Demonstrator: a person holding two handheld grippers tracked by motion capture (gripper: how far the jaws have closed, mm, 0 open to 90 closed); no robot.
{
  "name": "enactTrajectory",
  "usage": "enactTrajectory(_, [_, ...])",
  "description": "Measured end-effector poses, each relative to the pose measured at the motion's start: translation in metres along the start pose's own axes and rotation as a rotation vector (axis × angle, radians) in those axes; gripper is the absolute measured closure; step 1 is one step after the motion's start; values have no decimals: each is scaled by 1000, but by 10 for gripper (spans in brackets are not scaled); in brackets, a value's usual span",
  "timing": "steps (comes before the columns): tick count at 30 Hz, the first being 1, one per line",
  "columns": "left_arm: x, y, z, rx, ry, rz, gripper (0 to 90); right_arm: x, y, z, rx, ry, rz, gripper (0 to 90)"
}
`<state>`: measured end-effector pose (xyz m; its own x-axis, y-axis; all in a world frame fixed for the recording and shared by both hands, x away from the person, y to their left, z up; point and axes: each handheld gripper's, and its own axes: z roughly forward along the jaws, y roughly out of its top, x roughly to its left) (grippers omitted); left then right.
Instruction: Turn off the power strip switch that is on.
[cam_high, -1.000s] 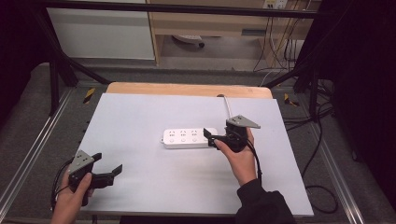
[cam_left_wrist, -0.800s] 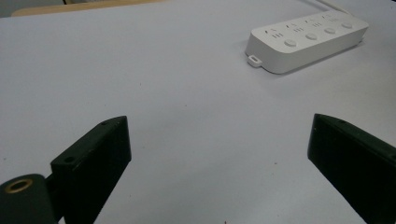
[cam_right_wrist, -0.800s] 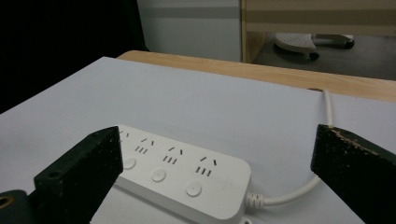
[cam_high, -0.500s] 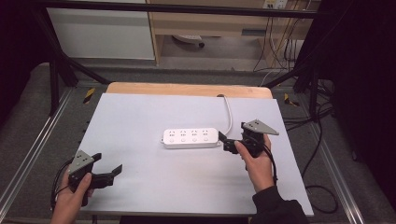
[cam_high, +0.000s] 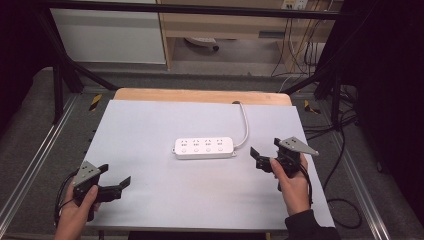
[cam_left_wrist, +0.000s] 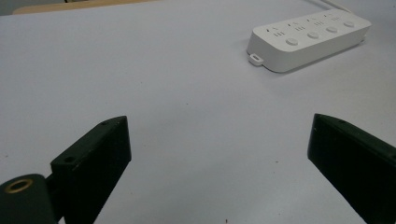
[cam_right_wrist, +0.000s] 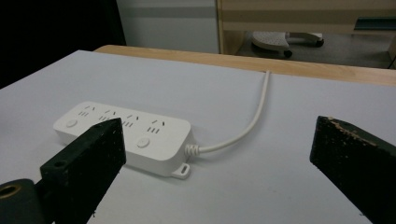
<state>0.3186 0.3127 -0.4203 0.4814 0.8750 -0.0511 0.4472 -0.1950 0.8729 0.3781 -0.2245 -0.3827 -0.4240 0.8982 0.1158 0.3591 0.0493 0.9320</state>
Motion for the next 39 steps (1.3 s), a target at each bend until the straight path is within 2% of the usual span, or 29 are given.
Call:
enactTrajectory(14, [0, 0, 0, 3, 2, 0, 61, -25, -23, -27, 1, -41, 40, 50])
enactTrajectory(26, [0, 0, 0, 3, 3, -3, 61, -38, -43, -39, 19, -69, 39, 50])
enactTrajectory(35, [0, 0, -1, 1, 1, -2, 61, -40, -64, -39, 78, -78, 15, 50])
enactTrajectory(39, [0, 0, -1, -1, 1, 0, 61, -41, -71, -33, 127, -86, 8, 49])
